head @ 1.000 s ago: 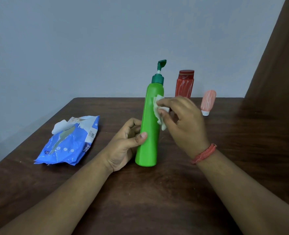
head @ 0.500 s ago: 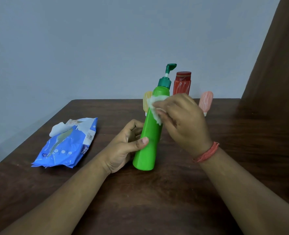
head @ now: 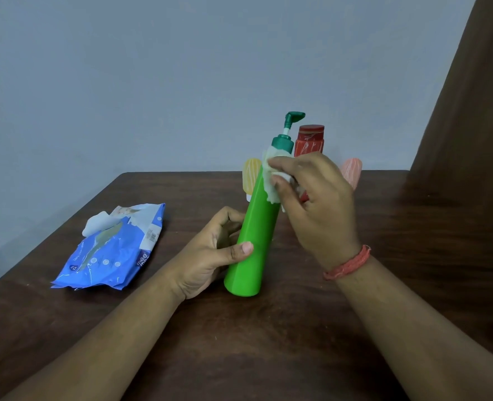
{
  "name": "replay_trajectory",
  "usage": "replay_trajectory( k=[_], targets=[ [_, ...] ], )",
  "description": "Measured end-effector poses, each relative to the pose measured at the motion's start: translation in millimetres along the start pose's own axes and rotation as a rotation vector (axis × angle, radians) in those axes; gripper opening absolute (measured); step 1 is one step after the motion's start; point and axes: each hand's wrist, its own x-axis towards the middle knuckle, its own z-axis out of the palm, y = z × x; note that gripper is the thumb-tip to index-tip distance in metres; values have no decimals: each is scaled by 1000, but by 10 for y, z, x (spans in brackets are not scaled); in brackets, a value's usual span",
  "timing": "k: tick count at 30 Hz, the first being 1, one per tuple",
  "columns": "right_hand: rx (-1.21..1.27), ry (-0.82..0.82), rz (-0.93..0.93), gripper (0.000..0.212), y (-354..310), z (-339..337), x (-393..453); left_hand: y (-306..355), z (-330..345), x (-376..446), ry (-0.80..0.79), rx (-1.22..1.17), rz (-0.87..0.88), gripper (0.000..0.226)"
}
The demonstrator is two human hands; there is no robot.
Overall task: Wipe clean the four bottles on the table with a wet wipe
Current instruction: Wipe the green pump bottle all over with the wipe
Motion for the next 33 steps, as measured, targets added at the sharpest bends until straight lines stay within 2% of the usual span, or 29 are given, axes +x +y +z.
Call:
replay_trajectory(
  k=[2,7,10,12,16,20,22,26,28,30,33],
  targets=[
    [0,5,-11,21,30,-11,20,-1,-1,-3,-5,15,1,39],
    [23,62,106,20,166,-5,-28,-24,-3,0,20,-20,-5,42],
    [23,52,125,18,168,18,-60,-36,-27,-13,31,-21,-1,25],
    [45,59,95,18,138,22,-36,-41,-36,-13,22,-15,4,29],
    [51,35,-83,23,68,44,16,-43,-20,9,8,2,9,27],
    [79,66,82,21,176,57,-60,-66,-28,27,34,-48,-6,42],
    [121,12,146,17,196,84,-125,-98,-55,30,66,-96,-14,52],
    [161,-201,-11,12,114,173,-201,-115,-99,25,76,-252,-12,69],
    [129,-176,-6,12,101,195,-180,-99,-97,23,78,-272,-16,71],
    [106,-92,76,12,98,196,-164,-104,-83,29,73,-252,-30,68],
    [120,-146,5,12,80,179,-192,-109,-82,31,61,-258,-29,62]
  ],
)
